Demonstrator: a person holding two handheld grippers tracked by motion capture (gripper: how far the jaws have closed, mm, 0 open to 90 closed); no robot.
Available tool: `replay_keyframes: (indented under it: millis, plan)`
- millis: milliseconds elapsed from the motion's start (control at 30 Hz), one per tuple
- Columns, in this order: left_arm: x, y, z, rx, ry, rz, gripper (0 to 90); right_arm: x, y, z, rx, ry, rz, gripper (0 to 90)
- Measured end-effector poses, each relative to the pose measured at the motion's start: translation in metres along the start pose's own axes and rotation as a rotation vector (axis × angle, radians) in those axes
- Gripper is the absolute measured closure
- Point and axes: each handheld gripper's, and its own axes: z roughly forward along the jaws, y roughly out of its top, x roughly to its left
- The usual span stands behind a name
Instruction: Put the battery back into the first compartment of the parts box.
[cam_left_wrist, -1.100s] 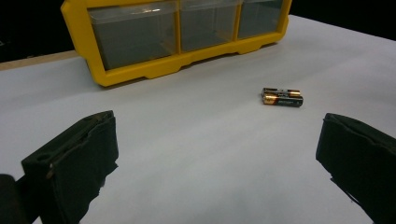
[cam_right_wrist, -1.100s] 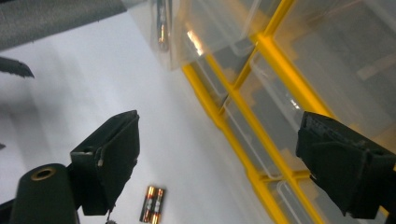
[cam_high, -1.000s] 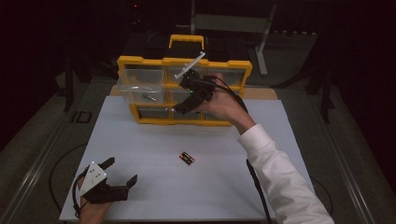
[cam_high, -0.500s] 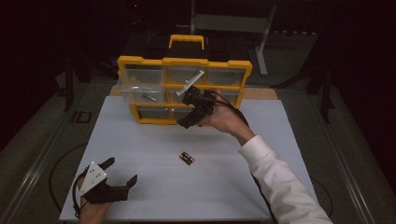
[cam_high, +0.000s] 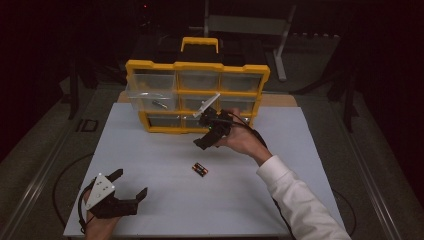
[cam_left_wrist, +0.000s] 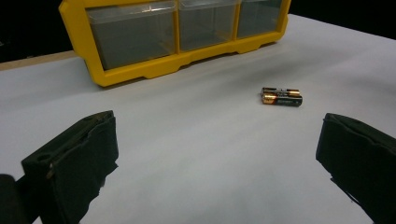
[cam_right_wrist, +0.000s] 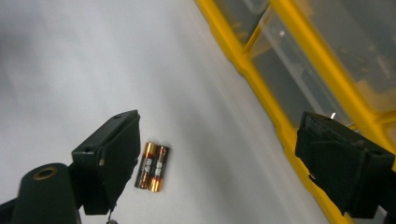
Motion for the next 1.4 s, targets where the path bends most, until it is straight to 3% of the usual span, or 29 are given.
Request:
replay_keyframes:
  millis: [400, 933, 1267, 1400]
  plan:
    - [0.000, 0.000, 0.000, -0.002, 0.000, 0.000, 0.0, 0.004, -0.021, 0.029, 0.037, 0.015, 0.009, 14.5]
    - [0.000, 0.000, 0.000, -0.001, 0.000, 0.000, 0.0, 0.012, -0.035, 0.055, 0.089, 0.035, -0.002, 16.2]
    - [0.000, 0.000, 0.000, 0.000, 0.000, 0.000, 0.0, 0.019, -0.048, 0.074, 0.136, 0.060, -0.002, 23.2]
    - [0.000, 0.000, 0.000, 0.000, 0.000, 0.000, 0.0, 0.021, -0.051, 0.081, 0.149, 0.071, -0.010, 30.7]
